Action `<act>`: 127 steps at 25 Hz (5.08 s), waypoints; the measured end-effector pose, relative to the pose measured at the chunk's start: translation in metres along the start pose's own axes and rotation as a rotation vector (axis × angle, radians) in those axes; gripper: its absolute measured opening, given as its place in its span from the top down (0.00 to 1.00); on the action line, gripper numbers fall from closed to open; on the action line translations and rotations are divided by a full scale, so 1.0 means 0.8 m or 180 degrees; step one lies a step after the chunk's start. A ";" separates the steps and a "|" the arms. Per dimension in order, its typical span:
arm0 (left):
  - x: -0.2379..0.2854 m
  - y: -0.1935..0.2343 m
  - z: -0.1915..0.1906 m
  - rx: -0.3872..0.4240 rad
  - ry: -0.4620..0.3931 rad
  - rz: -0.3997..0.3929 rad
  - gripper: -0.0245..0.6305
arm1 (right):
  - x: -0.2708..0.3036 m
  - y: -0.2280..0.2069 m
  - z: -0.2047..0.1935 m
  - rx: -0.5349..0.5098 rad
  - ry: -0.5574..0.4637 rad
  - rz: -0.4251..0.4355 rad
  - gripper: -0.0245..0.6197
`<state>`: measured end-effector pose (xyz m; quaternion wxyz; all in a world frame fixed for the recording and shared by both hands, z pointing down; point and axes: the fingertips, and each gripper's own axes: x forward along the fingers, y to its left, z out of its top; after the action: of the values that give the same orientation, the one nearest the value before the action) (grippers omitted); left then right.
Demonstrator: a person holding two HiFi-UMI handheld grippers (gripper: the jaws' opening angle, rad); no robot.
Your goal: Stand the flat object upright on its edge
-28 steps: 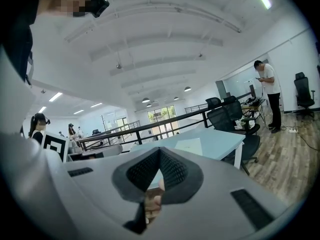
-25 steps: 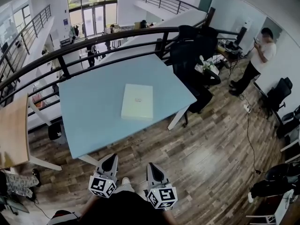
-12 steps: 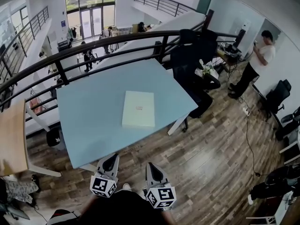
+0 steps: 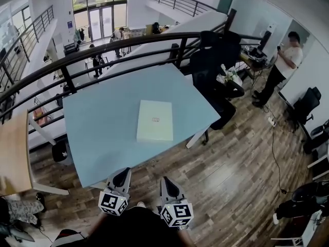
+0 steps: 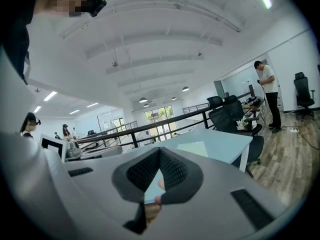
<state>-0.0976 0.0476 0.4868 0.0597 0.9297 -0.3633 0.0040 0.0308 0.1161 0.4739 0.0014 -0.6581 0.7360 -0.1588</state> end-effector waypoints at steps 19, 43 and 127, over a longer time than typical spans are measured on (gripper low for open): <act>0.016 0.028 -0.010 -0.0123 0.0038 0.0066 0.96 | 0.026 -0.003 -0.001 -0.0001 0.0063 -0.0011 0.95; 0.116 0.073 -0.026 -0.0132 0.0239 0.0166 0.96 | 0.133 -0.082 0.015 0.0114 0.0205 -0.0007 0.95; 0.298 0.180 -0.303 -0.0199 0.1455 0.0584 0.73 | 0.348 -0.313 -0.222 0.0159 0.1619 0.0373 0.72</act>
<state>-0.0108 -0.1908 0.7548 0.1684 0.8655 -0.4232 0.2084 0.1989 -0.1334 0.7592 -0.1582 -0.5530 0.7454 -0.3369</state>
